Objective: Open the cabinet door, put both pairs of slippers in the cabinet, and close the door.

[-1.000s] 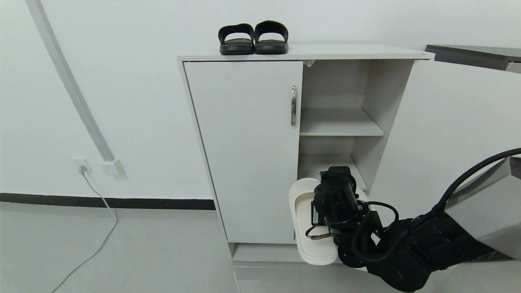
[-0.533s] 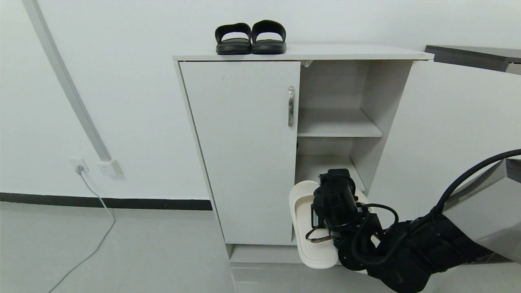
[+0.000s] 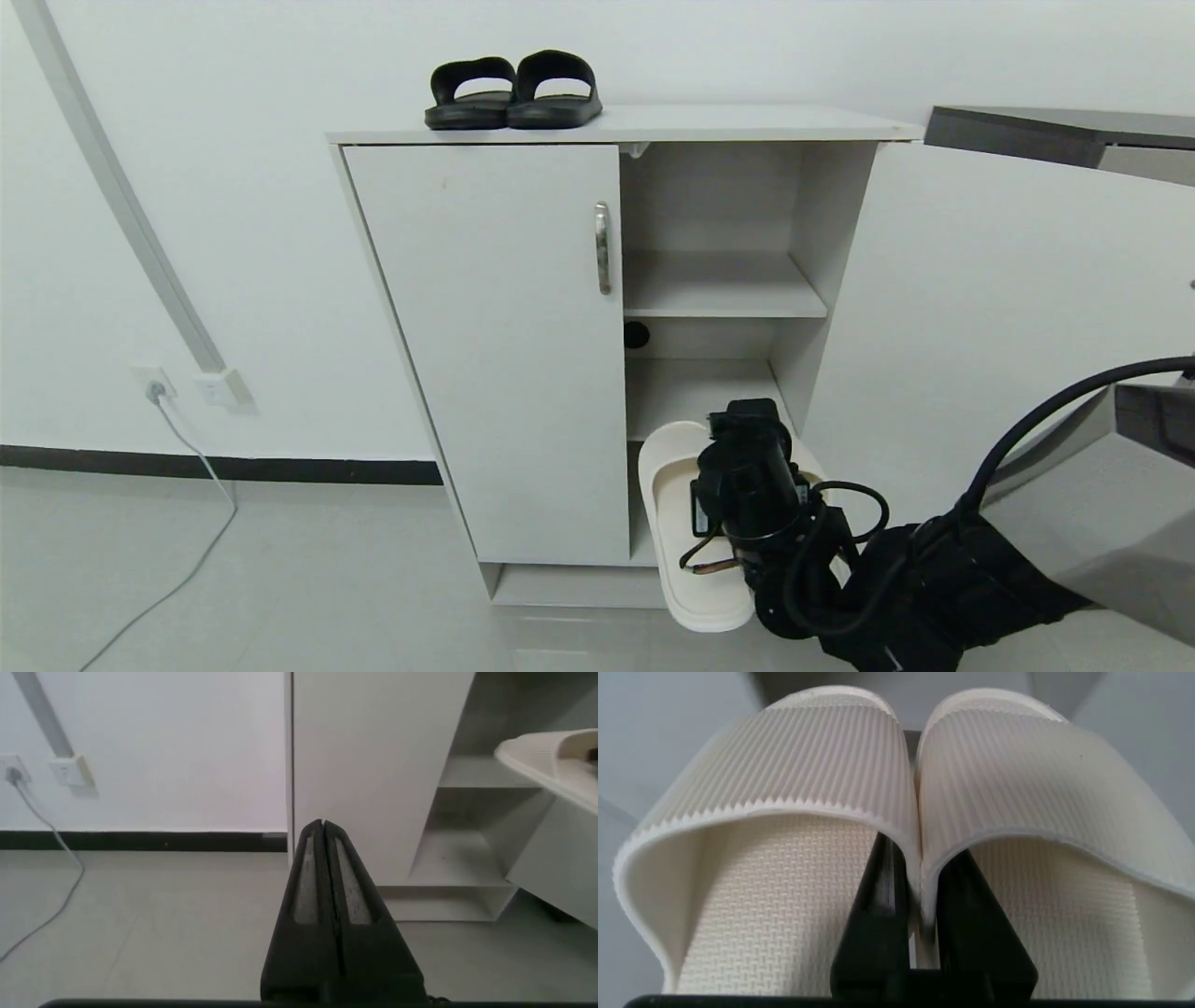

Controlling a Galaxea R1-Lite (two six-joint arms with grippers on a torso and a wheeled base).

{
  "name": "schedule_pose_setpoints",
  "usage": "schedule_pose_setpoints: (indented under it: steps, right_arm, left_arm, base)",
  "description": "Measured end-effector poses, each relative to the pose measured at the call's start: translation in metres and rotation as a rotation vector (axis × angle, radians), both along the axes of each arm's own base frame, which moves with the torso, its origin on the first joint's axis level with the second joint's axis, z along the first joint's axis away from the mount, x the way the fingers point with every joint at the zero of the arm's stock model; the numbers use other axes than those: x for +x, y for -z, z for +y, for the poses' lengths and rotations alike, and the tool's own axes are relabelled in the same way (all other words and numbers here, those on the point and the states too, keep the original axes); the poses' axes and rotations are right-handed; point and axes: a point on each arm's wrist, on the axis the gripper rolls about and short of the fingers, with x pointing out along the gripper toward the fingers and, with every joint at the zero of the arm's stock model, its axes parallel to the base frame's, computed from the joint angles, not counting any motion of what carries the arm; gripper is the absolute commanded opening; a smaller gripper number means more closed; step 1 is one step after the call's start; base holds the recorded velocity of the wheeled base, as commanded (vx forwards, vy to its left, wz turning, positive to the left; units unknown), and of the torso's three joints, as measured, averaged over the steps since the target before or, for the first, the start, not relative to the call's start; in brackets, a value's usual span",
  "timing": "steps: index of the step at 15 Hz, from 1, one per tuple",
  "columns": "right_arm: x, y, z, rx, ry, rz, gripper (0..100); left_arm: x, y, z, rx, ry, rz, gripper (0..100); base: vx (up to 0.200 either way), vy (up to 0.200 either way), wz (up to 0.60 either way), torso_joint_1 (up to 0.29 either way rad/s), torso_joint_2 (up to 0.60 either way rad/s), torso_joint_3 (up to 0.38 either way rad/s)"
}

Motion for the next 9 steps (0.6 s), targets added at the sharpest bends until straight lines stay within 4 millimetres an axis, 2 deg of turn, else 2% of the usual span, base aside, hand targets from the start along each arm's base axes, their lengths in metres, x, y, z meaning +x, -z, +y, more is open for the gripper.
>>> schedule_pose_setpoints:
  steps: [4,9]
  right_arm:
    - [0.01,0.003,0.008,0.008,0.001,-0.008,0]
    - [0.021,0.015,0.007,-0.005,0.024,0.005,0]
  left_arm:
    - [0.0,0.0,0.0,0.0,-0.001,0.0,0]
    - [0.0,0.0,0.0,0.0,0.001,0.0,0]
  base:
    - [0.0,0.0,0.0,0.0,0.0,0.0]
    - [0.0,0.0,0.0,0.0,0.0,0.0]
